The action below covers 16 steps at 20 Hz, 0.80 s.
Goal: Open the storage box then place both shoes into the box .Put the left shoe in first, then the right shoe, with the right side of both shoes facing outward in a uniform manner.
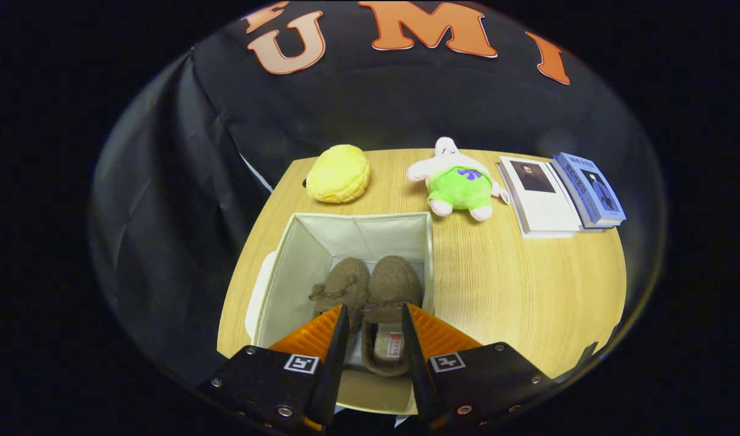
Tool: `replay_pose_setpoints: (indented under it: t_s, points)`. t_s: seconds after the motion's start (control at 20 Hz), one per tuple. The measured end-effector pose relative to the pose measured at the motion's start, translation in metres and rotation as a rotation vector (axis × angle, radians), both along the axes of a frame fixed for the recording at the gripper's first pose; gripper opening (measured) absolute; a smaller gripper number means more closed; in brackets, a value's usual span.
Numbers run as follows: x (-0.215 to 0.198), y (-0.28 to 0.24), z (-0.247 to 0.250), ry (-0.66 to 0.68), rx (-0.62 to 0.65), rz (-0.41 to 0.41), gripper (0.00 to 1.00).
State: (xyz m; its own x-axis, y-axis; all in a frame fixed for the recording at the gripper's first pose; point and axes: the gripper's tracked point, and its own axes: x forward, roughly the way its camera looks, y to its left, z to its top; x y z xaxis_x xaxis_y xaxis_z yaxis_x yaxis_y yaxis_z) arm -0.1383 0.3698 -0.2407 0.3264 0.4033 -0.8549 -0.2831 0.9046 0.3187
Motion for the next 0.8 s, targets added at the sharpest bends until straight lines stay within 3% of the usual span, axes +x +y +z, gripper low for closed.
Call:
replay_pose_setpoints:
  t_s: [0.3,0.8]
  points:
    - [0.057,-0.059,0.08,-0.249,0.127,-0.103,0.73]
    - [0.132,-0.198,0.183,-0.645,0.111,-0.253,0.9]
